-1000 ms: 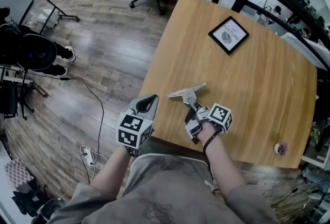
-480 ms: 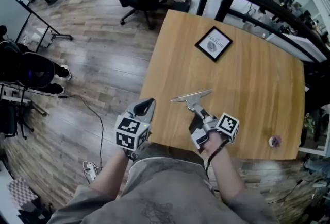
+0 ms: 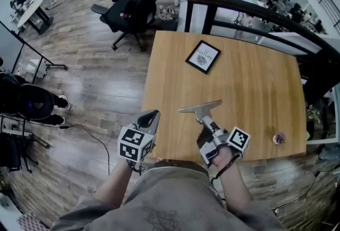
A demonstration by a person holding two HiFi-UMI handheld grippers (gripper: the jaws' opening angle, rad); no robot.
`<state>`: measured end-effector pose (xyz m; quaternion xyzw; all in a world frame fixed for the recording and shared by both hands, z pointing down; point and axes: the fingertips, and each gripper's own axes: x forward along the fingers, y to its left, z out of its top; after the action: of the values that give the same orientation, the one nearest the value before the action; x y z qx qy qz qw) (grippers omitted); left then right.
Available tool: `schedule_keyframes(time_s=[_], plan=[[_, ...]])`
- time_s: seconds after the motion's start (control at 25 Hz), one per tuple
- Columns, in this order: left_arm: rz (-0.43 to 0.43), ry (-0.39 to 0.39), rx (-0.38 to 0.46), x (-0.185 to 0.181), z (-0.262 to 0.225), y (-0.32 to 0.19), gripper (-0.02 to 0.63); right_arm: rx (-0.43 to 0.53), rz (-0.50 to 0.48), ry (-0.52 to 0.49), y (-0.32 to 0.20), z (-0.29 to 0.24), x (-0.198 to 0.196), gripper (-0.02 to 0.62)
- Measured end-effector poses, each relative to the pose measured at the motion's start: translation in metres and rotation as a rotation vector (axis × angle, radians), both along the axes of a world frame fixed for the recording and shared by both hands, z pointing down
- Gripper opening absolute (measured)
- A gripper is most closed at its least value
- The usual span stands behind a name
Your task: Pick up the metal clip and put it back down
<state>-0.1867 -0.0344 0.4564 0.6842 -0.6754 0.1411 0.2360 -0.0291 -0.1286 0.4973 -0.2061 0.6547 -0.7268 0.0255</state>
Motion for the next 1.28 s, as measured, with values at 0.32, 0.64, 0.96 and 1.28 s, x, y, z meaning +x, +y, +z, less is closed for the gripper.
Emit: schedule_keyframes(time_s=[0.32,0.64,0.96,1.28], plan=[[0.096,0.005,-0.011,0.023,-0.004,-0.007,0.0,-0.018,0.089,-0.01,0.011,-0.008,0.03,0.017],[0.156,0.021,0.021,0.037,-0.014,-0.04,0.0,-0.048,0.188,-0.014,-0.01,-0.008,0.048,0.017],[0.208,-0.011,0.088,0.045,-0.032,-0.099,0.0,-0.006,0.284,-0.049,-0.072,-0.022,0.061,0.017],[0.268,-0.029,0.092,0.058,-0.021,-0.167,0.0,0.02,0.366,-0.008,-0.154,-0.014,0.075,0.017]])
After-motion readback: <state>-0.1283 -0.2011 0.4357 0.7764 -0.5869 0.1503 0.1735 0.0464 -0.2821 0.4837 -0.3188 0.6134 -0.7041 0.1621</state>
